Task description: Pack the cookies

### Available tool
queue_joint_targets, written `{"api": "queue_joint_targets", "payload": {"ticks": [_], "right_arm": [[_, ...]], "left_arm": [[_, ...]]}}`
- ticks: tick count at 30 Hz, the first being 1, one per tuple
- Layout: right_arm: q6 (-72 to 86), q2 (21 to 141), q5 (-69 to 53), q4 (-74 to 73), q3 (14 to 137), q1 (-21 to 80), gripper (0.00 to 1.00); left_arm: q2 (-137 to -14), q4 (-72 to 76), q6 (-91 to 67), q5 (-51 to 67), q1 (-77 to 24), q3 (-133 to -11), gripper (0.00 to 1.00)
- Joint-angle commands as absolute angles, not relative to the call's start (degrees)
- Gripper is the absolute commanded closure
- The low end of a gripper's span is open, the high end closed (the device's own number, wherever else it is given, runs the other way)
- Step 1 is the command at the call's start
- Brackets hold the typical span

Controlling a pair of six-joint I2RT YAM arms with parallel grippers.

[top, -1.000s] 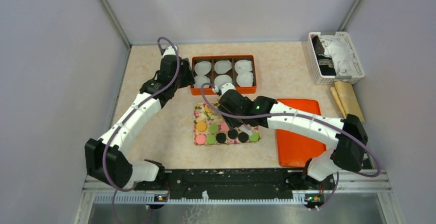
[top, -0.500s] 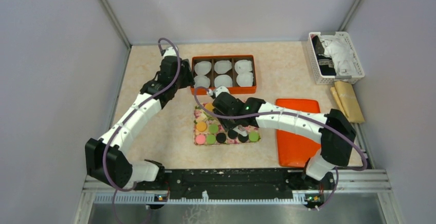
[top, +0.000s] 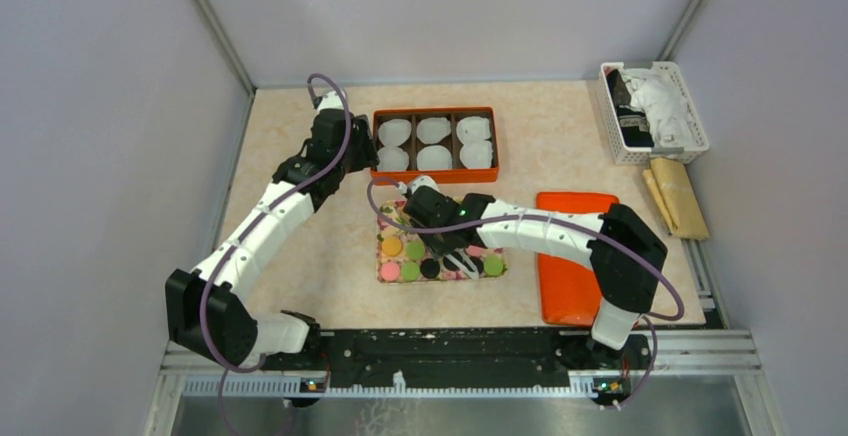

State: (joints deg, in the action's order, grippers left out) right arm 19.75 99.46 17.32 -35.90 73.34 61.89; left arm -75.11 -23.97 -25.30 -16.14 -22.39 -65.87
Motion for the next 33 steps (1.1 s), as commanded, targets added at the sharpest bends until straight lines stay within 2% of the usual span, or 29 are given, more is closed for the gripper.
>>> {"api": "queue_joint_targets", "payload": {"ticks": [1,3,6,9,11,18,26,33], "right_arm": [[20.65,98.61,21.11,-35.67,77.65,62.65,0.67],[20.57,98.08,21.3,-35.78,77.77,62.63,0.69],[20.41,97.31,21.69,-36.46,78.41,62.6,0.78],[20.14,96.26,22.41,-37.05,79.17,62.58,0.91],[19.98,95.51,22.85,-37.62,79.88,62.58,0.94],[18.87,93.13,25.1,-38.88,83.1,62.62,1.0],[15.67,93.59,29.38,-39.54,88.08,62.55,1.0],[11.5,101.22,31.68,-39.15,98.48,59.32,1.0]], "left_arm": [[-73.16,-21.48,-24.43,-16.25,-22.51,-65.14,0.31],[-73.28,-21.49,-24.52,-16.01,-22.56,-65.13,0.31],[-73.39,-21.42,-24.52,-15.64,-22.57,-65.19,0.31],[-73.22,-21.42,-24.69,-15.38,-22.56,-65.2,0.31],[-72.99,-21.44,-24.78,-15.25,-22.58,-65.21,0.31],[-71.98,-22.35,-25.64,-18.09,-22.48,-67.58,0.31],[-73.24,-25.62,-27.07,-20.56,-21.5,-73.46,0.28],[-73.28,-26.41,-29.7,-17.24,-17.68,-74.61,0.29]]}}
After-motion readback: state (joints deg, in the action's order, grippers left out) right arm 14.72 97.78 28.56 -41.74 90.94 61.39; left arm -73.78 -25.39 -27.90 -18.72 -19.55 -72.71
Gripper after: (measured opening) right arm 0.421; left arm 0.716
